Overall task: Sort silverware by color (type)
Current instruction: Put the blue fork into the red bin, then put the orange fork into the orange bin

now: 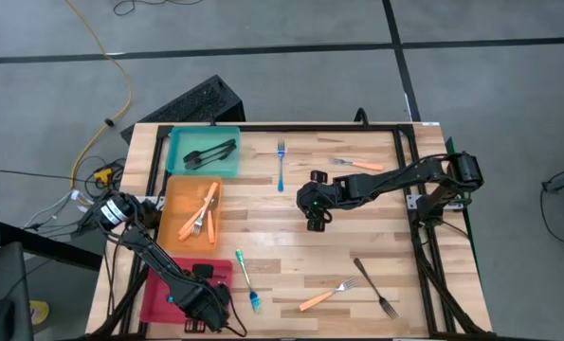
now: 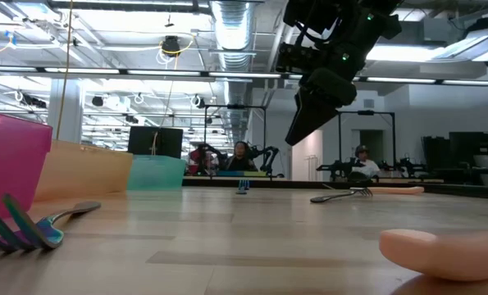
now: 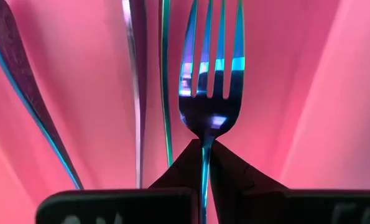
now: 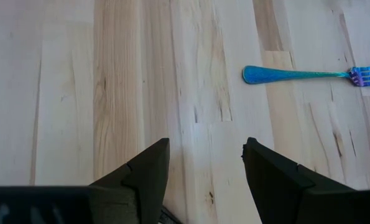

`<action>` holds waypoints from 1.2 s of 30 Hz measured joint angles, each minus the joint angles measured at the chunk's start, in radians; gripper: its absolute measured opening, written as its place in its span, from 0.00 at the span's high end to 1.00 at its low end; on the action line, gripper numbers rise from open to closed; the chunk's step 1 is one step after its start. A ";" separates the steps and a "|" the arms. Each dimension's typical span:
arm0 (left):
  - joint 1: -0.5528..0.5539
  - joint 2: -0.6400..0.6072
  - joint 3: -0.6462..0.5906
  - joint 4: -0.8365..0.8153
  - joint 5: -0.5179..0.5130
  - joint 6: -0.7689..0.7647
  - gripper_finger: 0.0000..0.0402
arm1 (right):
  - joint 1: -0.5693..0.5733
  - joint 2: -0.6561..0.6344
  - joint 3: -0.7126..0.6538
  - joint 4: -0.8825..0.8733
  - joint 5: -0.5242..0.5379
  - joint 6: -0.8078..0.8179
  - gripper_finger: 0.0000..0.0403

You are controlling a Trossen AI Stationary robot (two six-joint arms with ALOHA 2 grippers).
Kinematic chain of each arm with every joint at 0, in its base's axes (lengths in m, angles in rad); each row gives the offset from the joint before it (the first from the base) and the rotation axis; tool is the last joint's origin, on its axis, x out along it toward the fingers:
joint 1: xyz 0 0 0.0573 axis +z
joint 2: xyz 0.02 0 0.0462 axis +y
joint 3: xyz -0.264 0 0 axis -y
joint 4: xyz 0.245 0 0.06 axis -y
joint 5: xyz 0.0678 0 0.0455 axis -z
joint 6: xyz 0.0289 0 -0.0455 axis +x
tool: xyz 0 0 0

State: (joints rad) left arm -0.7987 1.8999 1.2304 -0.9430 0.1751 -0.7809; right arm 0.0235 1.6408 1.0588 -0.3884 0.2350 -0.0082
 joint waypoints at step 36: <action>0.031 -0.060 0.017 -0.062 0.091 -0.027 0.85 | 0.000 0.000 0.000 0.020 0.001 0.016 0.45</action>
State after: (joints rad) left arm -0.7673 1.8397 1.2476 -1.0053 0.2665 -0.8077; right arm 0.0235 1.6409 1.0584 -0.3688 0.2358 0.0078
